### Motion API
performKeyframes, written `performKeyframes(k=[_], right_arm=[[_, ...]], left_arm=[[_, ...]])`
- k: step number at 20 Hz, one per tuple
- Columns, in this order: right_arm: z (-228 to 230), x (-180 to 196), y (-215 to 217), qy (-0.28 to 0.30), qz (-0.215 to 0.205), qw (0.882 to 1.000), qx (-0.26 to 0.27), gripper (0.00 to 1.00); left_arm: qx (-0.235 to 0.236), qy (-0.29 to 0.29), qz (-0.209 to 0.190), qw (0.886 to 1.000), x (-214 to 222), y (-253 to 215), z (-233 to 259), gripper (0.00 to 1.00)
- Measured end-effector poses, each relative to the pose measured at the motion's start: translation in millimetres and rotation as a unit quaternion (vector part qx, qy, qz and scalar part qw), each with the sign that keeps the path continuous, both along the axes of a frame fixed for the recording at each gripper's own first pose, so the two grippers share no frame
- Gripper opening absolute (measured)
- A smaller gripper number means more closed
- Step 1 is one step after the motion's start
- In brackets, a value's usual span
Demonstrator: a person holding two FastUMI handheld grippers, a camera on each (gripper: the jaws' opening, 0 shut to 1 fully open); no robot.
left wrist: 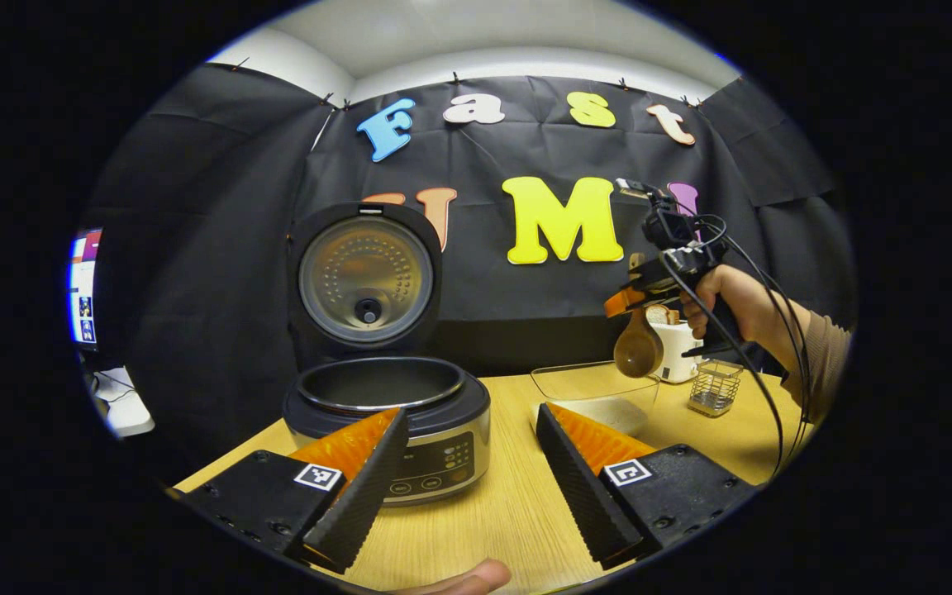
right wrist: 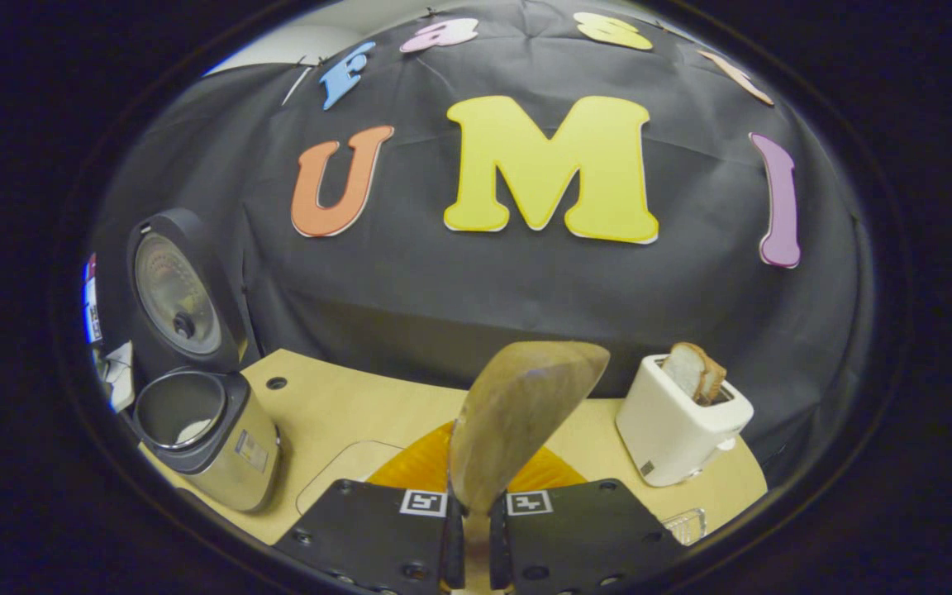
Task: Close the left gripper, press the button to open the rice cooker; take a wooden spoon from the chopstick holder with the right hand, scoop a spoonful of rice and pour it into the rice cooker, then put the wooden spoon back into the chopstick holder.
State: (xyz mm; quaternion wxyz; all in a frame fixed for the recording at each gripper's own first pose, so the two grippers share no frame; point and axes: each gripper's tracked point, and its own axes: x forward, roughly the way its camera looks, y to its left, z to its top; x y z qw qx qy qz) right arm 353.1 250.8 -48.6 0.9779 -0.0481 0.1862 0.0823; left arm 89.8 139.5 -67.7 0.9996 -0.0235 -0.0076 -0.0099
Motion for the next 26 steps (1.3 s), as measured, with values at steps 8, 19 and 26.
performKeyframes(k=[8, 19, 26], right_arm=[[-49.7, 35.8, 16.2, -0.021, -0.074, 0.991, -0.107, 0.10], [-79.8, 37.7, 6.9, -0.038, -0.129, 0.973, -0.189, 0.11], [-100.9, 30.7, 26.1, -0.023, -0.156, 0.975, -0.156, 0.11]], left_arm=[[-0.010, -0.004, 0.019, 1.000, -1.6, 21.5, -3.9, 0.99], [-0.018, -0.005, 0.004, 1.000, 1.5, 26.5, -16.8, 0.99], [-0.028, -0.005, -0.001, 1.000, -1.6, 30.7, -23.8, 0.99]])
